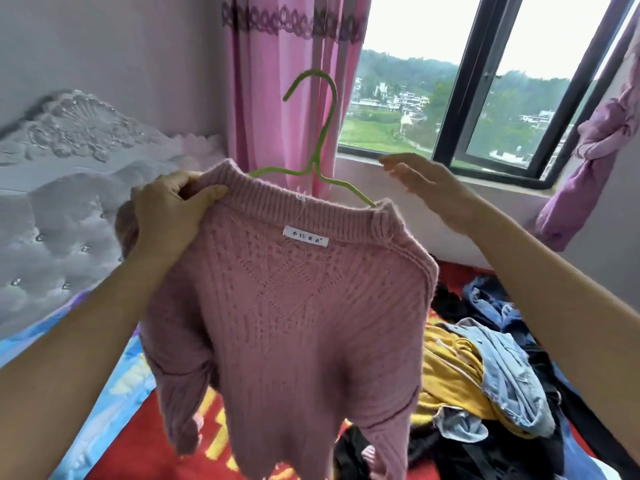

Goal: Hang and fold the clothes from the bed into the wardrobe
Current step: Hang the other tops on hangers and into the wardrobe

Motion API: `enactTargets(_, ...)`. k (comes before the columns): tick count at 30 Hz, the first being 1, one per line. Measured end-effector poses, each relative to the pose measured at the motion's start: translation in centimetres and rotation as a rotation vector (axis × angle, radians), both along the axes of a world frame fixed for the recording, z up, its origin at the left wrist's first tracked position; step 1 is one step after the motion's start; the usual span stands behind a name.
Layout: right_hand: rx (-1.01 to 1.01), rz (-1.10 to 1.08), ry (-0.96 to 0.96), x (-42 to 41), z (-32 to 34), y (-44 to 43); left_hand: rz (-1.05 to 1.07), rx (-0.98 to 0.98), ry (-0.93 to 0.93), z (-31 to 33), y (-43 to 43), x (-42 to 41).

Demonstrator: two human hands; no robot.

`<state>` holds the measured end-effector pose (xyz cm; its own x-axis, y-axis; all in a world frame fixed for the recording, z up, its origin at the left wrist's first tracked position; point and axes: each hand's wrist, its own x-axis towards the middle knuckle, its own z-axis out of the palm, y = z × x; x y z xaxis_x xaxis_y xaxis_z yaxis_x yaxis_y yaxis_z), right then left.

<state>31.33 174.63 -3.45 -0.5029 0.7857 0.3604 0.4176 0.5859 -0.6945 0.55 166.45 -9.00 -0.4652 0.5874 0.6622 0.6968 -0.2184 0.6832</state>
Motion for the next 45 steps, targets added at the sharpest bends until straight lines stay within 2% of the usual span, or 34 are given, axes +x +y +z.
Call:
enactTargets(3, -0.331, 0.083, -0.149, 4.7, -5.4, 1.2, 0.068, 0.013, -0.062, -0.7, -0.6, -1.1)
enactTargets(5, -0.472, 0.096, -0.099, 5.3, -8.9, 1.9, 0.091, 0.011, -0.08, -0.8, -0.9, -1.8)
enactTargets(8, -0.348, -0.098, 0.09, 3.5, -11.1, 2.4, 0.107, 0.013, -0.056, -0.5, -1.5, -2.0)
enactTargets(10, -0.304, -0.109, 0.185, 2.6, -11.4, 2.1, 0.106, -0.004, -0.043, -0.7, -2.3, -2.6)
enactTargets(12, -0.289, -0.146, 0.295, 3.1, -10.4, 2.3, 0.126, -0.03, -0.051, -1.1, -3.1, -3.9)
enactTargets(14, -0.158, -0.307, 0.406, 4.8, -7.9, 3.3, 0.208, -0.052, -0.077, -1.6, -4.4, -5.2)
enactTargets(16, -0.03, -0.385, 0.323, 5.7, -5.1, 3.9, 0.294, -0.071, -0.088, -2.1, -5.5, -6.0)
enactTargets(19, -0.025, -0.25, 0.016, 2.8, -5.4, 2.4, 0.325, -0.066, -0.086, -2.7, -6.4, -5.9)
enactTargets(21, 0.094, -0.115, -0.218, -1.0, -8.0, 1.5, 0.314, -0.051, -0.09, -2.6, -6.7, -5.6)
enactTargets(23, 0.165, -0.073, -0.227, -4.8, -10.2, 1.3, 0.303, -0.043, -0.081, -2.0, -7.2, -5.3)
enactTargets(27, 0.238, -0.155, -0.041, -8.5, -11.2, 1.5, 0.349, -0.002, -0.074, -0.8, -9.7, -5.9)
enactTargets(30, 0.329, 0.029, -0.098, -8.7, -10.0, 1.7, 0.373, -0.005, -0.04, -0.4, -12.1, -6.0)
enactTargets(32, 0.258, 0.211, -0.15, -8.8, -8.2, 1.7, 0.418, -0.017, -0.042, -0.6, -13.8, -6.8)
enactTargets(33, 0.154, 0.294, -0.137, -9.0, -7.2, 1.4, 0.442, -0.015, -0.06, -0.8, -14.6, -7.4)
enactTargets(36, -0.319, 0.531, 0.082, -9.5, -4.5, 0.9, 0.472, 0.003, -0.127, -1.2, -17.5, -8.4)
enactTargets(40, -0.642, 0.741, 0.127, -11.9, -2.9, -0.3, 0.547, 0.04, -0.193, -0.6, -21.1, -8.2)
enactTargets(42, -0.644, 0.756, 0.037, -13.7, -2.5, -1.1, 0.624, 0.061, -0.24, -0.5, -23.4, -8.0)
enactTargets(45, -0.38, 0.83, -0.135, -17.4, -1.2, -3.7, 0.751, 0.091, -0.254, -0.5, -27.3, -8.0)
